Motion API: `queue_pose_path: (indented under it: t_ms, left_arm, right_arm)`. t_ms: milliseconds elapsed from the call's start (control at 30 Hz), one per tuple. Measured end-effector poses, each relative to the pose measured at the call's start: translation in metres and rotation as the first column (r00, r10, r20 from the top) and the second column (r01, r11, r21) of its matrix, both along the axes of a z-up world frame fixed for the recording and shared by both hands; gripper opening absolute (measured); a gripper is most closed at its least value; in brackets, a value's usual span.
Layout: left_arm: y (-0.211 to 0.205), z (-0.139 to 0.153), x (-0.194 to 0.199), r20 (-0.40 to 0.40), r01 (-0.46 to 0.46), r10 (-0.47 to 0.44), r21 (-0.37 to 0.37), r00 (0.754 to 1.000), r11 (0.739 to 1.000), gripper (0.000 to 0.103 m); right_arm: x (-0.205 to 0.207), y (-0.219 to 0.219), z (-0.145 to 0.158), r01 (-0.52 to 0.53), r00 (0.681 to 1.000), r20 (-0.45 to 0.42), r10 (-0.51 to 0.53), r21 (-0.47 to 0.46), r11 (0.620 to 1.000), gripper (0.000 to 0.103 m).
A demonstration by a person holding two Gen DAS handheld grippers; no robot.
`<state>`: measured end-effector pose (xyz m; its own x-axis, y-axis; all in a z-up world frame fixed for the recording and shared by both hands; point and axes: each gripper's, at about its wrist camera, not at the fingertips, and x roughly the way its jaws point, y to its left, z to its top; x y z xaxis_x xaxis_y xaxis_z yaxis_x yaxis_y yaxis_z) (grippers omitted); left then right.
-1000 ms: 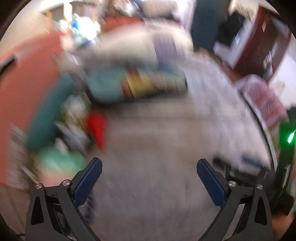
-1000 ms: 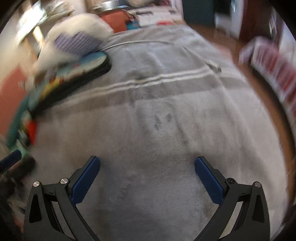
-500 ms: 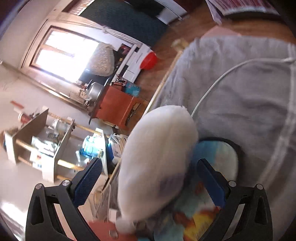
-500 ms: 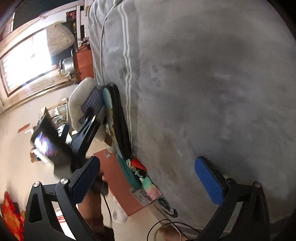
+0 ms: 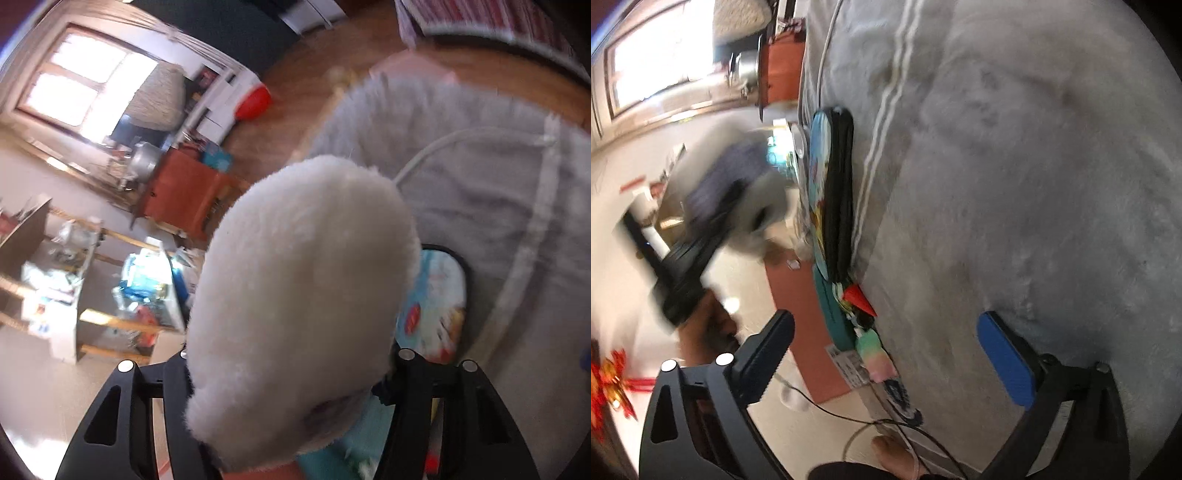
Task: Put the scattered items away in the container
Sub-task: 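Grasp the white plush pillow with the left gripper, then carry the plush pillow over the orange box and open the left gripper, then grasp the teal glasses case with the right gripper and lift it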
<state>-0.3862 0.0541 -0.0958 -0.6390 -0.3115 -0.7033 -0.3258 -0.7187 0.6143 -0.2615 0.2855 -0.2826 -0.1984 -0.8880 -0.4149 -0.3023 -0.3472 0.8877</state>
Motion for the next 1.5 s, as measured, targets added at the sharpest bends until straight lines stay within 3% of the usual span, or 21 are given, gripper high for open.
queue_pose_path:
  t_ms: [133,200,267,300,333,367,467,567,633,767,900,1000,1133,1200,1233,1267,1300,1400,1433,1467,1500]
  left_arm:
    - [-0.065,0.087,0.07,-0.073,-0.107,0.122,0.184,0.99,0.977,0.06]
    - [-0.115,0.124,0.101,-0.104,-0.183,0.223,0.302,0.969,0.935,0.073]
    - [-0.171,0.147,0.129,-0.108,-0.239,0.314,0.434,0.943,0.868,0.092]
    - [-0.195,0.15,0.14,-0.112,-0.257,0.35,0.48,0.93,0.839,0.103]
    - [-0.224,0.153,0.153,-0.126,-0.286,0.403,0.518,0.907,0.806,0.103]
    - [-0.245,0.151,0.164,-0.13,-0.311,0.444,0.543,0.886,0.78,0.103]
    - [-0.288,0.145,0.2,-0.094,-0.366,0.537,0.633,0.838,0.682,0.103]
    - [-0.309,0.129,0.246,-0.049,-0.359,0.569,0.73,0.821,0.581,0.103]
    - [-0.323,0.108,0.28,-0.012,-0.327,0.543,0.787,0.84,0.523,0.103]
    - [-0.332,0.06,0.324,0.013,-0.36,0.564,0.781,0.825,0.51,0.103]
    - [-0.335,0.011,0.358,0.063,-0.367,0.598,0.838,0.799,0.403,0.103]
    - [-0.346,0.008,0.369,0.044,-0.381,0.668,0.849,0.743,0.367,0.103]
    - [-0.376,-0.005,0.383,0.089,-0.379,0.764,0.901,0.639,0.212,0.103]
    - [-0.388,-0.013,0.39,0.126,-0.377,0.786,0.915,0.605,0.144,0.103]
    - [-0.394,-0.018,0.395,0.152,-0.381,0.802,0.919,0.577,0.1,0.103]
    - [-0.398,-0.022,0.398,0.174,-0.388,0.814,0.919,0.555,0.068,0.103]
    - [-0.402,-0.026,0.399,0.196,-0.398,0.821,0.916,0.536,0.041,0.103]
    - [-0.406,-0.042,0.397,0.307,-0.465,0.818,0.884,0.486,-0.056,0.103]
    - [-0.405,-0.047,0.395,0.38,-0.509,0.804,0.854,0.458,-0.113,0.103]
    - [-0.404,-0.052,0.393,0.43,-0.528,0.779,0.835,0.456,-0.152,0.103]
    - [-0.401,-0.055,0.39,0.454,-0.527,0.752,0.833,0.478,-0.169,0.103]
  right_arm:
    - [0.008,-0.006,0.001,-0.048,0.999,-0.006,0.048,0.01,0.999,0.09]
    - [0.015,-0.01,0.004,-0.07,0.997,-0.008,0.07,0.026,0.997,0.09]
    - [0.024,-0.019,0.018,-0.108,0.993,-0.044,0.111,0.06,0.992,0.09]
    - [0.027,-0.024,0.028,-0.13,0.988,-0.074,0.136,0.075,0.989,0.09]
    - [0.031,-0.03,0.04,-0.151,0.981,-0.108,0.16,0.089,0.985,0.093]
    - [0.036,-0.036,0.051,-0.17,0.973,-0.143,0.184,0.104,0.98,0.103]
    - [0.055,-0.061,0.085,-0.233,0.933,-0.246,0.261,0.138,0.963,0.103]
    - [0.072,-0.089,0.099,-0.303,0.9,-0.257,0.352,0.212,0.929,0.103]
    - [0.076,-0.115,0.103,-0.346,0.876,-0.275,0.397,0.215,0.913,0.102]
    - [0.054,-0.173,0.102,-0.403,0.832,-0.289,0.473,0.271,0.874,0.086]
    - [0.021,-0.221,0.074,-0.417,0.846,-0.242,0.475,0.254,0.872,0.08]
    - [0.003,-0.252,0.055,-0.429,0.852,-0.216,0.477,0.235,0.872,0.071]
    - [-0.019,-0.285,0.032,-0.412,0.864,-0.167,0.475,0.308,0.857,0.07]
    - [-0.029,-0.291,0.02,-0.395,0.877,-0.166,0.452,0.288,0.872,0.069]
    - [-0.032,-0.292,0.016,-0.391,0.882,-0.157,0.444,0.282,0.876,0.064]
    - [-0.033,-0.293,0.014,-0.393,0.879,-0.149,0.452,0.307,0.867,0.049]
    - [-0.032,-0.294,0.012,-0.401,0.873,-0.148,0.465,0.328,0.856,0.046]
    - [-0.025,-0.283,0.005,-0.352,0.907,-0.134,0.399,0.277,0.894,0.044]
    - [-0.022,-0.28,0.003,-0.325,0.921,-0.131,0.367,0.26,0.909,0.044]
    - [-0.019,-0.279,0.002,-0.303,0.929,-0.136,0.344,0.253,0.919,0.045]
    - [-0.017,-0.281,0.002,-0.29,0.93,-0.149,0.337,0.269,0.919,0.046]
